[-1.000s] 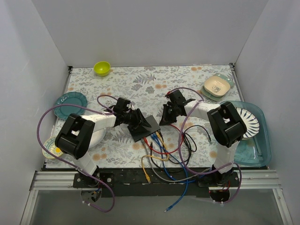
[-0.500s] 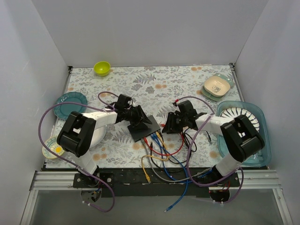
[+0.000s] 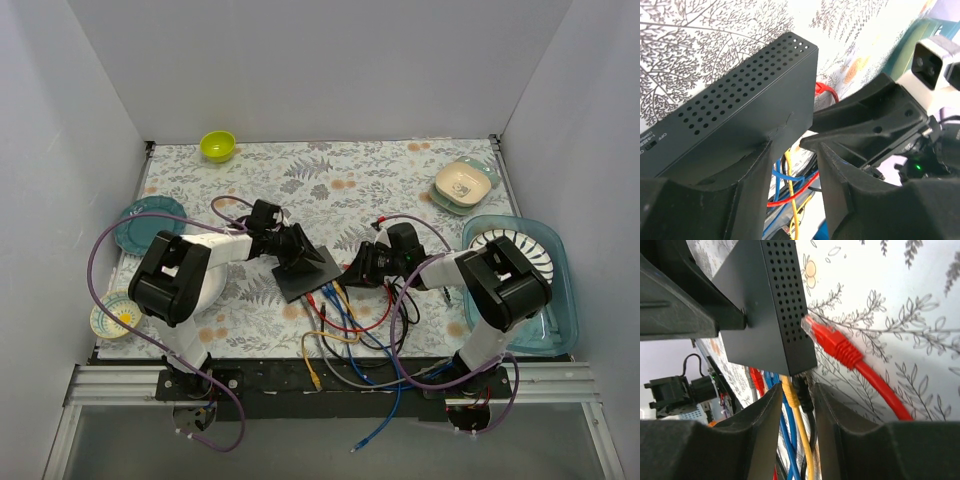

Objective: Pull the plug from the switch port

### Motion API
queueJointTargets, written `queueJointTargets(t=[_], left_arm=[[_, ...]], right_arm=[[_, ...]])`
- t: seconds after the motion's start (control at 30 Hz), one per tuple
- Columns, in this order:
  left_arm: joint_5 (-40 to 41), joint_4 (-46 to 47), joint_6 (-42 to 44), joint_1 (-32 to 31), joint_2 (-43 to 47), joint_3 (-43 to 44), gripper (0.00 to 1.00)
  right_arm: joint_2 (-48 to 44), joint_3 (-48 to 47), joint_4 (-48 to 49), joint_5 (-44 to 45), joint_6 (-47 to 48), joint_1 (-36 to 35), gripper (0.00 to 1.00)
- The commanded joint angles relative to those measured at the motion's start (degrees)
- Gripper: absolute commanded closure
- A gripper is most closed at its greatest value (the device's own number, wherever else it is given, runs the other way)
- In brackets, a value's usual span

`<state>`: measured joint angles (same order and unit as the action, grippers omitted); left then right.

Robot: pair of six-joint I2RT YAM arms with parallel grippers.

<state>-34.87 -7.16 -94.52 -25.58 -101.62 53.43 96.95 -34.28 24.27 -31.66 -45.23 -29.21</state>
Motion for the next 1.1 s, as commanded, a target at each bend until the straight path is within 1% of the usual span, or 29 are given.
queueJointTargets(t=[0.0,0.23,0.33,0.53,0.57,0.73,0.77,0.83,0.87,0.9,1.07], left_arm=[[-0.2,-1.2,0.4,0.7,0.8,-2.0,0.6],[0.0,-2.2,1.4,1.1,1.2,-3.1,0.6],[0.0,-1.9,1.4,1.1,1.2,-3.7,0.6],[-0.4,-1.6,1.5,1.1,1.3,-4.2,0.6],[-0.5,-1.5,1.5,1.1,1.3,-4.3,0.6],[-1.3,-1.5,1.4,1.1,1.9,-4.8,0.6],[-1.6,-1.3,1.4,1.1,2.7,-5.1,0.6],[-3.9,-0.2,0.5,1.0,3.5,-6.3,0.6],[-4.6,1.3,0.1,0.6,4.8,-6.8,0.6],[-5.7,1.8,-0.3,0.4,5.3,-7.2,0.6],[-5.6,5.1,-2.6,-1.9,8.3,-9.9,0.6]], right_arm=[[3.4,0.9,7.7,0.1,-3.9,0.3,0.6],[6.0,0.5,10.0,-0.2,-5.1,0.3,0.62],[6.3,0.9,10.5,-0.1,-5.2,0.3,0.64],[7.2,1.4,11.8,-0.2,-5.7,0.2,0.78],[7.5,1.5,11.9,-0.3,-5.8,0.3,0.81],[8.0,1.2,13.4,-0.9,-6.7,0.3,0.83],[8.0,1.2,13.4,-0.9,-6.5,0.3,0.87],[8.0,1.0,12.8,-1.2,-5.7,0.3,0.91],[8.0,0.9,12.1,-1.2,-5.4,0.3,0.97],[7.9,0.8,11.1,-1.1,-4.7,0.3,0.99],[7.5,0.6,8.5,-0.9,-2.8,0.3,0.99]])
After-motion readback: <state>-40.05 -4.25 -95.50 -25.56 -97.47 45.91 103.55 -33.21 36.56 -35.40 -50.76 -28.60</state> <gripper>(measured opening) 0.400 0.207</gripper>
